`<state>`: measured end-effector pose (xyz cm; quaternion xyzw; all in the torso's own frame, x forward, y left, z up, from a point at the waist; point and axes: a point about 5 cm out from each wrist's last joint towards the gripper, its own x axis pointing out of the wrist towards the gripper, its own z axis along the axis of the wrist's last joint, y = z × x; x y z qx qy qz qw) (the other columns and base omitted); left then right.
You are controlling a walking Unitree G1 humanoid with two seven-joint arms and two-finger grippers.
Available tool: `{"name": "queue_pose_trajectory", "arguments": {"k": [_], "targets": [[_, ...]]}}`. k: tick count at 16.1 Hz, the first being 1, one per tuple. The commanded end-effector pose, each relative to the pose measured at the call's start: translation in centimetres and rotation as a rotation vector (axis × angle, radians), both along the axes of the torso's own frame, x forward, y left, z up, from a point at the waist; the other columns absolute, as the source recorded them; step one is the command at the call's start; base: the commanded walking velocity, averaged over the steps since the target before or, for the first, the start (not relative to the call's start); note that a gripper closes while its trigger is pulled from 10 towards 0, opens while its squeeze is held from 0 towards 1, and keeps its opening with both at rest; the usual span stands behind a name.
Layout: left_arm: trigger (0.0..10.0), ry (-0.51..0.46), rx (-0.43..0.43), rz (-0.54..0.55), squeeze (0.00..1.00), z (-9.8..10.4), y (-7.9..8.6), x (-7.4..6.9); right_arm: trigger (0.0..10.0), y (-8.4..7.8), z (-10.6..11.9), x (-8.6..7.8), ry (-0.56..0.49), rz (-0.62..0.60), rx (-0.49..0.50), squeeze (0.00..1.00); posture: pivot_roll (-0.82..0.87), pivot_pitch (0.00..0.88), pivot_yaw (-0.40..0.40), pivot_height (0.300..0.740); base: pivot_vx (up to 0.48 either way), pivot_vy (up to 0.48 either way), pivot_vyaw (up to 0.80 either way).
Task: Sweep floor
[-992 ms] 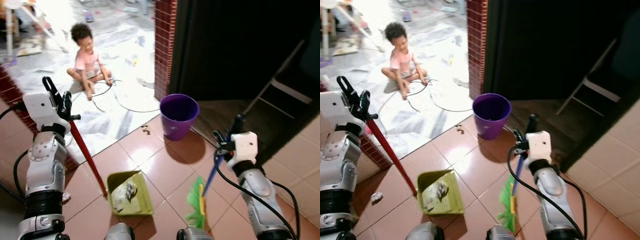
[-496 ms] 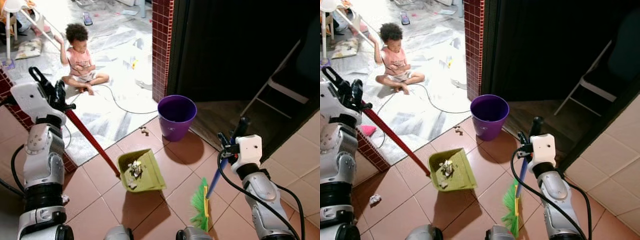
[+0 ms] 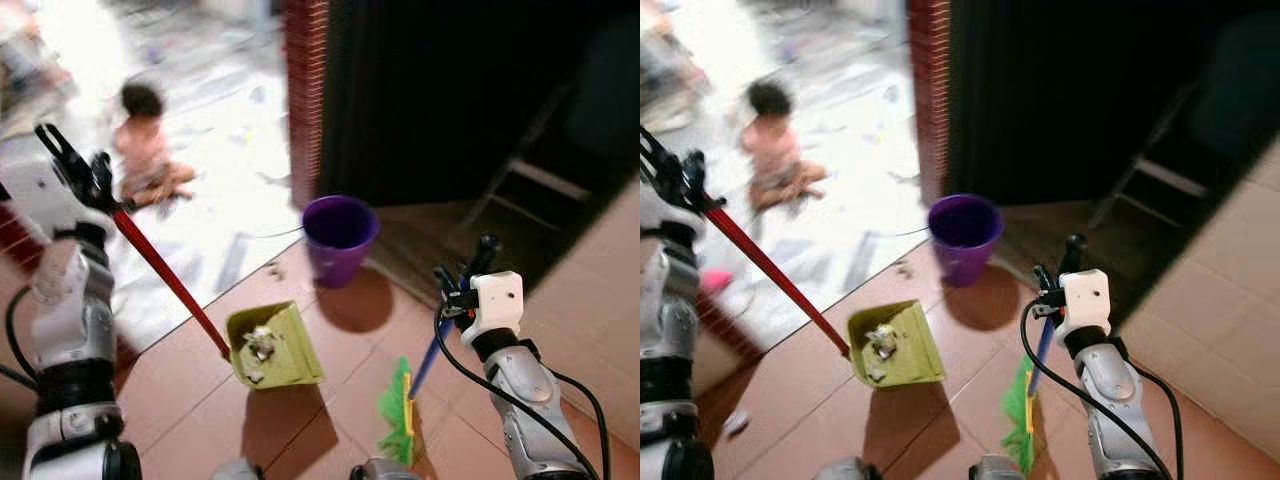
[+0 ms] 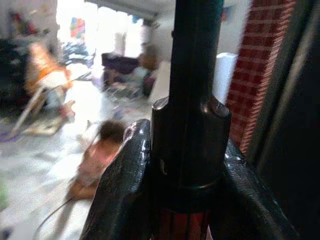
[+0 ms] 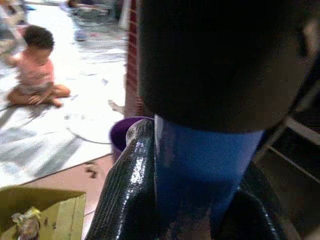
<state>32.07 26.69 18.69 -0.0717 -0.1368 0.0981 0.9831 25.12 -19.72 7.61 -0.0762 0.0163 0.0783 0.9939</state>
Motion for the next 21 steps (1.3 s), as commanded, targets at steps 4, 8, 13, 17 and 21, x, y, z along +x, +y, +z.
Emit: {"name": "queue_pose_trajectory", "arguments": {"k": [4,8,13,17,21], "targets": [[10.0,-0.179,0.001,0.021,0.00,4.6,0.6,0.9,10.0,0.2,0.5,0.0,-0.015,0.010,-0.016,0.00,-0.13,0.000,0.043,0.740,0.349,0.000,-0.37],[10.0,-0.189,0.001,0.031,0.00,5.1,0.8,1.1,10.0,0.3,0.3,-0.2,-0.012,0.024,-0.027,0.00,-0.13,0.000,0.046,0.740,0.398,0.000,0.00],[10.0,-0.271,-0.005,0.045,0.00,7.8,1.2,1.3,10.0,0.6,0.1,-0.2,-0.005,0.033,-0.022,0.00,-0.12,0.000,0.045,0.740,0.355,0.321,0.00],[10.0,-0.299,-0.010,0.060,0.00,8.9,1.4,1.6,10.0,0.7,0.1,-0.2,-0.003,0.036,-0.019,0.00,-0.13,0.000,0.047,0.740,0.278,0.000,0.00],[10.0,-0.365,-0.046,0.062,0.00,10.9,1.1,1.9,10.0,0.8,0.0,-0.1,0.001,0.041,-0.020,0.00,-0.12,0.000,0.043,0.740,0.000,0.000,0.00]]}}
